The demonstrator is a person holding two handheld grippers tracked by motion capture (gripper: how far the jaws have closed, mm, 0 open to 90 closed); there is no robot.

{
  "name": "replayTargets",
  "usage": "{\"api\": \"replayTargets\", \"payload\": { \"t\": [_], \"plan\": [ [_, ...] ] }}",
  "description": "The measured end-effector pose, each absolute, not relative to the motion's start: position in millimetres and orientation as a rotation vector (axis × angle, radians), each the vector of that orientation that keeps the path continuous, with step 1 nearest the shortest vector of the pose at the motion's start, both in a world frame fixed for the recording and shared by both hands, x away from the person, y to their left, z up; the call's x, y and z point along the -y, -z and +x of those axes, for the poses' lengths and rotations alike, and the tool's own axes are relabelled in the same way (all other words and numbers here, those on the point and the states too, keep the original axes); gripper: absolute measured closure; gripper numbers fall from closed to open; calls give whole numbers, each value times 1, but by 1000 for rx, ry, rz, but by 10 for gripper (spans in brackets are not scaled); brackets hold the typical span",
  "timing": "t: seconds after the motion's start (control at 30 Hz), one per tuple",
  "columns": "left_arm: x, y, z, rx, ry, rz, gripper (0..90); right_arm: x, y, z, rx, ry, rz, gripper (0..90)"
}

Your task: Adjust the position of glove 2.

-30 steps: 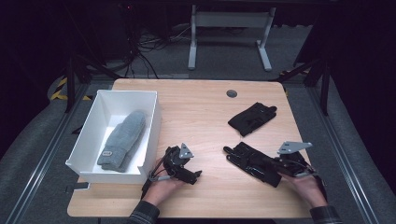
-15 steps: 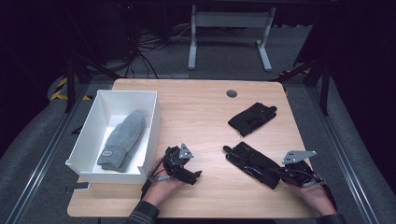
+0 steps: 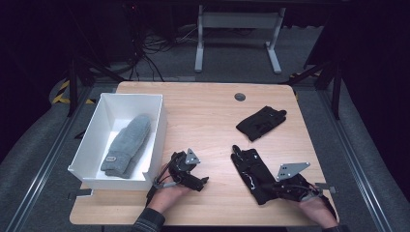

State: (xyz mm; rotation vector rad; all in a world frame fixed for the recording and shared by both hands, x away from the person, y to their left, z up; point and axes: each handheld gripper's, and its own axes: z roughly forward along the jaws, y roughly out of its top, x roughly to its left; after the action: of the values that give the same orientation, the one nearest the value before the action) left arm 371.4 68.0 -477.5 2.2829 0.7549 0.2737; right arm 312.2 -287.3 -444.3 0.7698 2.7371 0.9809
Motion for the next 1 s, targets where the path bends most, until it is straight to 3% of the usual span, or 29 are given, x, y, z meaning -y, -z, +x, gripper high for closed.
{"api": "replayTargets", "payload": {
  "t": [0.37,0.63,0.8,1.0],
  "plan": [
    [-68,478,372,-752,-275,2281,0,251,446,303,-2824,-1017,615,900],
    [-68,477,372,-750,-272,2285,0,251,443,302,-2815,-1047,602,900],
    [-68,477,372,-748,-272,2285,0,259,433,313,-2714,-1095,671,794],
    [-68,477,372,-749,-271,2285,0,267,422,350,-2582,-1101,778,743]
  ]
}}
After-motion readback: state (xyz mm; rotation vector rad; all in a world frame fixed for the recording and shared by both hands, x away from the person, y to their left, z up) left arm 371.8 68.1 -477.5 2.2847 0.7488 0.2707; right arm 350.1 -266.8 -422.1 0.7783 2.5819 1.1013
